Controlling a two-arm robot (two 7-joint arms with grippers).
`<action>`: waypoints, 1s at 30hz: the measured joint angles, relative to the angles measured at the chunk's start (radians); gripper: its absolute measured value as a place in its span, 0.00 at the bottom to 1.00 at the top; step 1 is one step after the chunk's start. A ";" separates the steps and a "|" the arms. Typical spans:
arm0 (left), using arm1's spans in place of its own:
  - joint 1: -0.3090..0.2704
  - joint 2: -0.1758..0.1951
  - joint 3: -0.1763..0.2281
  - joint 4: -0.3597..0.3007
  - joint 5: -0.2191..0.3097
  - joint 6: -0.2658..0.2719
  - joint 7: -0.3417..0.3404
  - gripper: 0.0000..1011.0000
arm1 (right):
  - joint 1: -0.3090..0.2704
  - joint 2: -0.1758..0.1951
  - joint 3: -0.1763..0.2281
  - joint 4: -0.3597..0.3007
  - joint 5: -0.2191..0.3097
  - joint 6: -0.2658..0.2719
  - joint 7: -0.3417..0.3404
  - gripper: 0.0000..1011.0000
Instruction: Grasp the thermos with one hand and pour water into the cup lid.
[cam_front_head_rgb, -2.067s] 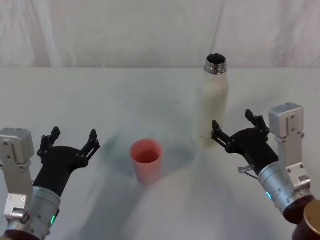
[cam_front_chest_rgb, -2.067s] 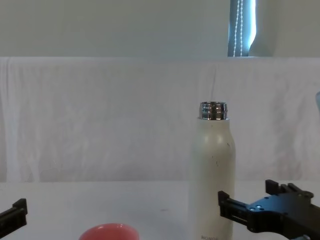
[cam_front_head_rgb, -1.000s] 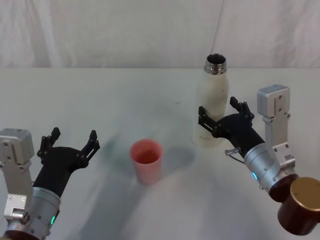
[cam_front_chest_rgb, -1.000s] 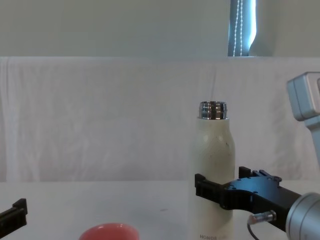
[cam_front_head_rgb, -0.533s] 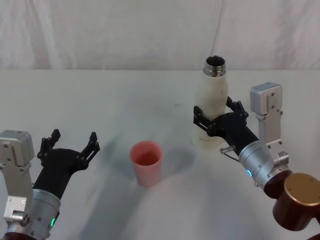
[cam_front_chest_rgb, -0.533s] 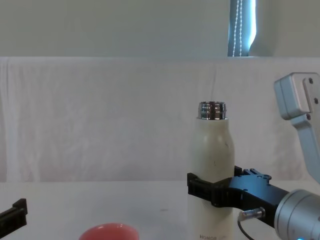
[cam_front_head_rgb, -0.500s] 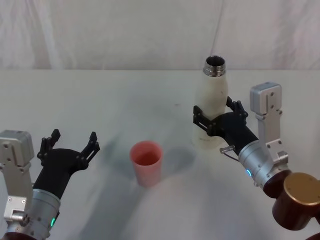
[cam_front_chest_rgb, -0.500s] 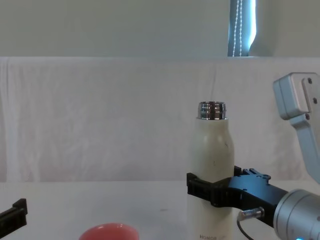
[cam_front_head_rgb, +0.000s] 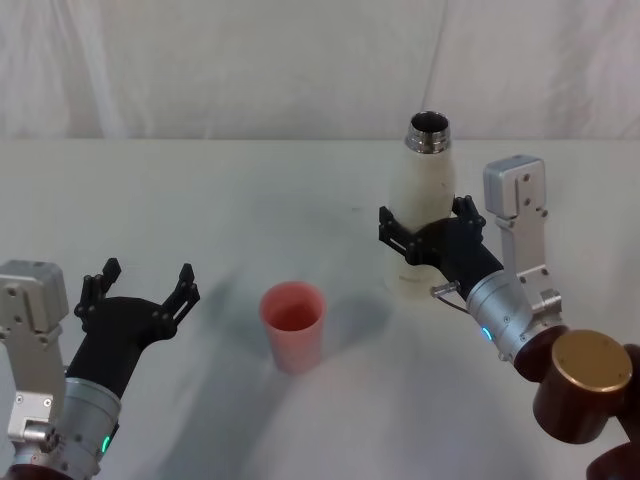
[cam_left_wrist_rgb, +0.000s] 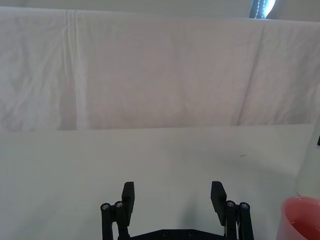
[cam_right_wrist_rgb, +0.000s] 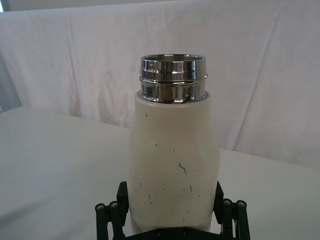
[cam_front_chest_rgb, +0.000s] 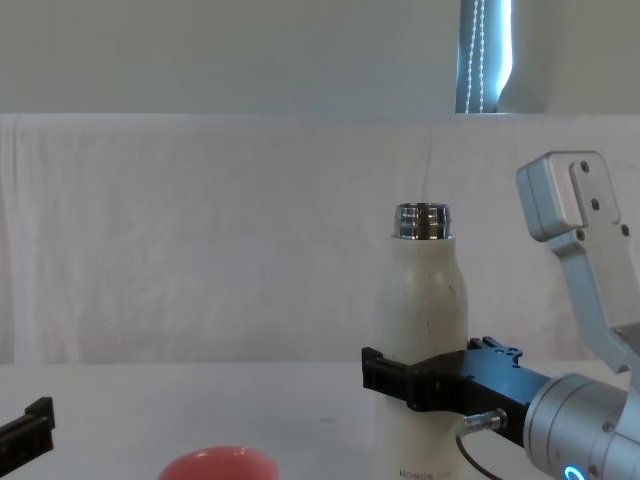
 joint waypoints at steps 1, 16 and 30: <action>0.000 0.000 0.000 0.000 0.000 0.000 0.000 0.99 | 0.002 -0.001 0.000 0.004 0.000 -0.001 0.001 0.99; 0.000 0.000 0.000 0.000 0.000 0.000 0.000 0.99 | 0.019 -0.003 -0.007 0.029 0.008 -0.012 0.013 0.95; 0.000 0.000 0.000 0.000 0.000 0.000 0.000 0.99 | 0.014 0.016 -0.015 -0.059 -0.009 0.028 0.009 0.95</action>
